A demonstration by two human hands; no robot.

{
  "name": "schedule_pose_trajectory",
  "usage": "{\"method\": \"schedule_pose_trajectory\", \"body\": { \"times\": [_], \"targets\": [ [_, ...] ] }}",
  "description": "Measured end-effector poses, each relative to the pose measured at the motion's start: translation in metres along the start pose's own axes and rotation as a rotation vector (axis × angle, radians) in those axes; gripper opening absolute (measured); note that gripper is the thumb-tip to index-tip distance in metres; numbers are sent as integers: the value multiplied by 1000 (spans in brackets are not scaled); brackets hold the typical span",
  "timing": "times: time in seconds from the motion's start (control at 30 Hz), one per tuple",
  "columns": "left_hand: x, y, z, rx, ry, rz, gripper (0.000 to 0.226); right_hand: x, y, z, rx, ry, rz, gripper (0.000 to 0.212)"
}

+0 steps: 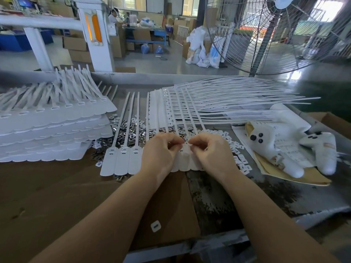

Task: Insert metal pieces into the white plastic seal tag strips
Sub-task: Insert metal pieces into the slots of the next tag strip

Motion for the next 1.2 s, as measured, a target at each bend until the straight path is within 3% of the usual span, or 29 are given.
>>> {"method": "schedule_pose_trajectory", "body": {
  "times": [0.23, 0.5, 1.2],
  "targets": [
    [1, -2, 1, 28, 1, 6, 14, 3, 3, -6, -46, 30, -17, 10],
    [1, -2, -2, 34, -36, -15, 15, 0, 7, -7, 95, 254, -83, 12],
    [0, 3, -2, 12, -30, -46, 16, -3, 10, -8, 96, 164, -162, 14]
  ]
}}
Point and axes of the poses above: each hand's wrist, its own y-axis towards the middle knuckle, its own x-axis out of the palm, z = x × y, the point moved 1 cm from there along y, towards the middle knuckle, and after that the axes turned 9 degrees about x, right-handed, at the moved point
